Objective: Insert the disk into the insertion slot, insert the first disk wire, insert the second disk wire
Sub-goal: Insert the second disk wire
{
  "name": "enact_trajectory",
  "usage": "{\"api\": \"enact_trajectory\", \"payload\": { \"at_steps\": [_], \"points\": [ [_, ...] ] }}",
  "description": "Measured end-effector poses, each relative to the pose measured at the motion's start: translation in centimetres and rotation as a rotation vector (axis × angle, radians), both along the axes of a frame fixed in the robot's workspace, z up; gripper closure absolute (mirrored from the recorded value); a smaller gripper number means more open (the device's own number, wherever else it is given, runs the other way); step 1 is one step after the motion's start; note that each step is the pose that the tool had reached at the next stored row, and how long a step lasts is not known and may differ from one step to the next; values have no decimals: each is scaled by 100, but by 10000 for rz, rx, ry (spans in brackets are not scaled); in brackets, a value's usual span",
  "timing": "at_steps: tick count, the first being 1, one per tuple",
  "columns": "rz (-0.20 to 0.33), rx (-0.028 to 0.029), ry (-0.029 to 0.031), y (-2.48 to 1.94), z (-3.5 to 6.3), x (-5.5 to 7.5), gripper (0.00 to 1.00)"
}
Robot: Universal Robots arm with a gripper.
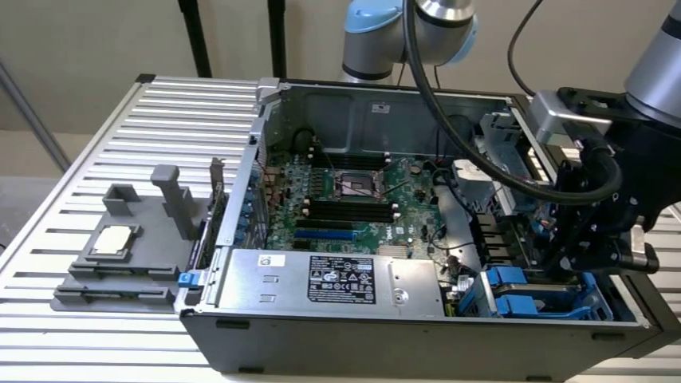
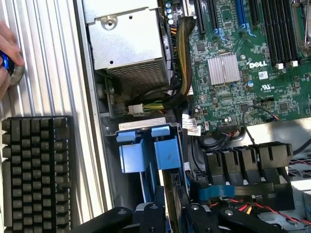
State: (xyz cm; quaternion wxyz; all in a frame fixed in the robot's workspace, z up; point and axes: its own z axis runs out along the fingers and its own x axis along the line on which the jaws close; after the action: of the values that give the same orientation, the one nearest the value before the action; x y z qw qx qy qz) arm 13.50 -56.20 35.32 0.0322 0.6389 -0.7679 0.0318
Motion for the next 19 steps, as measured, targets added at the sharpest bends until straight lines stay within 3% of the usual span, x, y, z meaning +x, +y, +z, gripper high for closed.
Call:
{"api": "enact_trajectory", "payload": {
  "at_steps": [5, 9, 15, 19],
  "points": [
    [20, 32, 0, -13, 163, -23, 76],
    [40, 36, 0, 6, 217, -80, 76],
    [43, 34, 0, 190, 245, -103, 76],
    [42, 33, 0, 274, 346, -104, 76]
  ]
}}
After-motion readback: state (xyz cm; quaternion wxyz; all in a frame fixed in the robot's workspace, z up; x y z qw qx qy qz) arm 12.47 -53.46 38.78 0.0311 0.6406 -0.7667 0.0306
